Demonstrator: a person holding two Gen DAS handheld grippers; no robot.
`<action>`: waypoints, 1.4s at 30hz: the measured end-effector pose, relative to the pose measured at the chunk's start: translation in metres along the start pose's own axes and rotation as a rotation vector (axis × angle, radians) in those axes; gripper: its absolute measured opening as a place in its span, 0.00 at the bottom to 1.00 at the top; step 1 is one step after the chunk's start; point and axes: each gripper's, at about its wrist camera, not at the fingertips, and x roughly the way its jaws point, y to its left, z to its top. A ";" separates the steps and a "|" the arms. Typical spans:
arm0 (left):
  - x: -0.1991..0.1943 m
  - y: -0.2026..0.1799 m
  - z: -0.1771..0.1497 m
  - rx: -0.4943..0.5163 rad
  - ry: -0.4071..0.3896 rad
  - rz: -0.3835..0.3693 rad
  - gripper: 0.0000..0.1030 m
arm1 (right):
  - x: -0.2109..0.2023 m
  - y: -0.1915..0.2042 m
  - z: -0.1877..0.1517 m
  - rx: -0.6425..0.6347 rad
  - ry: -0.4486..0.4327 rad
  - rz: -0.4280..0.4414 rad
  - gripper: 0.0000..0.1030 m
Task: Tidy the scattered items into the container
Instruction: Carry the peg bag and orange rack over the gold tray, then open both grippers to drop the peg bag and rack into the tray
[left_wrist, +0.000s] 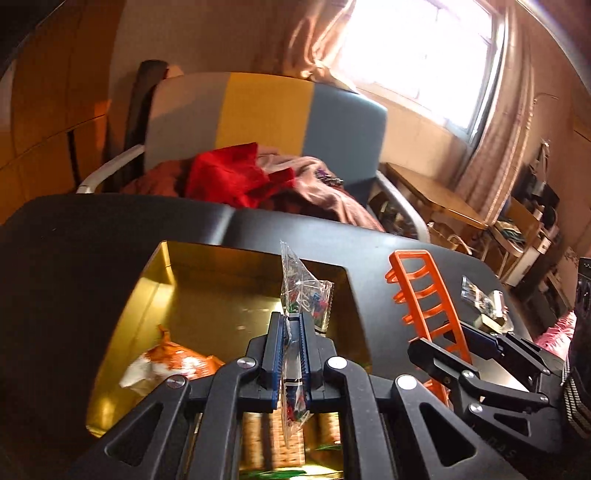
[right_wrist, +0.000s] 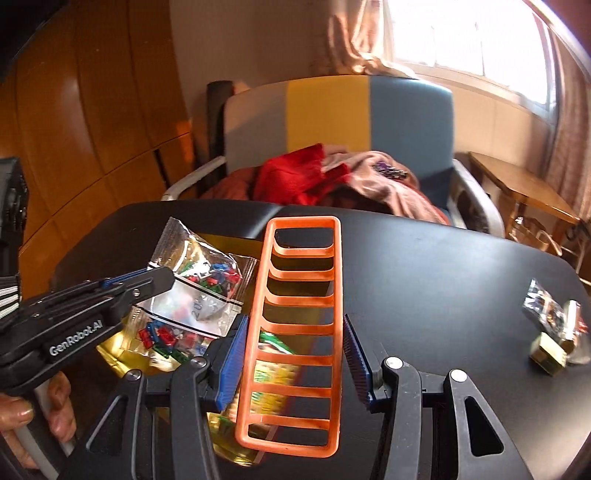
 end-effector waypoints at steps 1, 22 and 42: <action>-0.001 0.005 -0.001 -0.005 0.000 0.010 0.07 | 0.004 0.004 0.000 -0.002 0.006 0.013 0.49; 0.003 0.055 -0.025 -0.081 0.043 0.156 0.13 | 0.057 0.043 -0.031 -0.028 0.147 0.111 0.50; -0.011 0.045 -0.027 -0.080 0.011 0.173 0.29 | 0.058 0.052 -0.034 -0.023 0.155 0.124 0.51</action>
